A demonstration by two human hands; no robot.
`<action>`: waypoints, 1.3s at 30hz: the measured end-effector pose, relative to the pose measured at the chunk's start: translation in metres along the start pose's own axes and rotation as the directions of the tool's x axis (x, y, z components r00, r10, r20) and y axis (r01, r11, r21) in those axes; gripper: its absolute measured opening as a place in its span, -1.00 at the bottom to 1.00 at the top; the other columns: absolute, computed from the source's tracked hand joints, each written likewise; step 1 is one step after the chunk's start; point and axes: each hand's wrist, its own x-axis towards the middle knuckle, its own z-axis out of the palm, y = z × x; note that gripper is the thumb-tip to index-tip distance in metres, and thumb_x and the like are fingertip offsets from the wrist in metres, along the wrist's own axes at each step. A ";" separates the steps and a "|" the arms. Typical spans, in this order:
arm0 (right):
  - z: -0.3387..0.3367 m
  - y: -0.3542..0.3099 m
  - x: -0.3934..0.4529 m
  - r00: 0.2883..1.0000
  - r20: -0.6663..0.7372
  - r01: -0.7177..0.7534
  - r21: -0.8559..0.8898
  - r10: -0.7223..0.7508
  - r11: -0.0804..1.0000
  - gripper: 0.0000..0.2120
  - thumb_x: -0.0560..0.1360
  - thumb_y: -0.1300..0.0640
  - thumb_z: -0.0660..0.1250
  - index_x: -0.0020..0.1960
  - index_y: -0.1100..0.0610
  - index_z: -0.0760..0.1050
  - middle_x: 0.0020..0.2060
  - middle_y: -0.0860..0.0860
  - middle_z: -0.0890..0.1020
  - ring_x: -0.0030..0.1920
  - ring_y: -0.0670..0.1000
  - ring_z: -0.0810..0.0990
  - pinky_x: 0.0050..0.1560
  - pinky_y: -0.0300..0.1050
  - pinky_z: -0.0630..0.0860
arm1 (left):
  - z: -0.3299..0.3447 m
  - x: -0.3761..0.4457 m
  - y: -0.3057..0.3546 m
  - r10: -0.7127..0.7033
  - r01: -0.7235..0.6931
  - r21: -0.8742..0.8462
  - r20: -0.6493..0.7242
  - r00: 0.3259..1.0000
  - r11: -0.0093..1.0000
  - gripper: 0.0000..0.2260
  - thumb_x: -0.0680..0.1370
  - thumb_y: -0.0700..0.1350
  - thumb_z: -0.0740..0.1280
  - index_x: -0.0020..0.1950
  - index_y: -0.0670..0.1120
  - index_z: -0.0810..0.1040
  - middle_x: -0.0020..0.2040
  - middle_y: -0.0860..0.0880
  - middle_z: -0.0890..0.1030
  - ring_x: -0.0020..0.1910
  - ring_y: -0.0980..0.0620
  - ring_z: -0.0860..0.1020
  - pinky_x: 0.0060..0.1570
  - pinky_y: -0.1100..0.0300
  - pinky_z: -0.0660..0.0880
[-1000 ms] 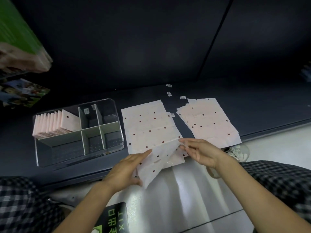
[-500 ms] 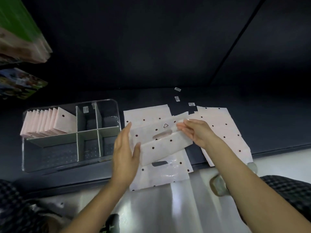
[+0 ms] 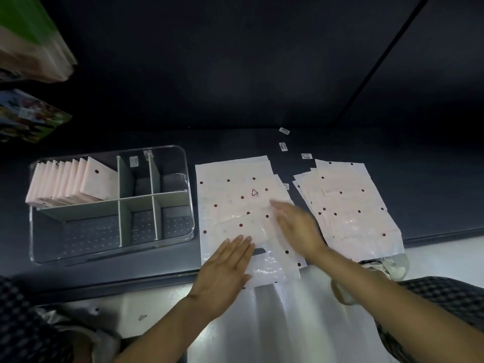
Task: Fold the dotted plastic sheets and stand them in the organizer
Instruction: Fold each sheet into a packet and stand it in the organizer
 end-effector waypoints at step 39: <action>0.000 0.007 0.000 0.847 0.359 0.530 -0.517 -0.392 0.672 -0.66 0.05 0.27 0.61 -0.20 0.21 0.64 -0.13 0.07 0.70 -0.13 0.01 0.68 -0.26 -0.23 0.59 | -0.004 0.027 -0.030 -0.255 0.267 -0.184 0.089 0.963 0.946 -0.60 0.55 0.15 0.24 0.34 0.04 0.36 0.36 0.02 0.32 0.34 0.02 0.26 0.34 0.19 0.16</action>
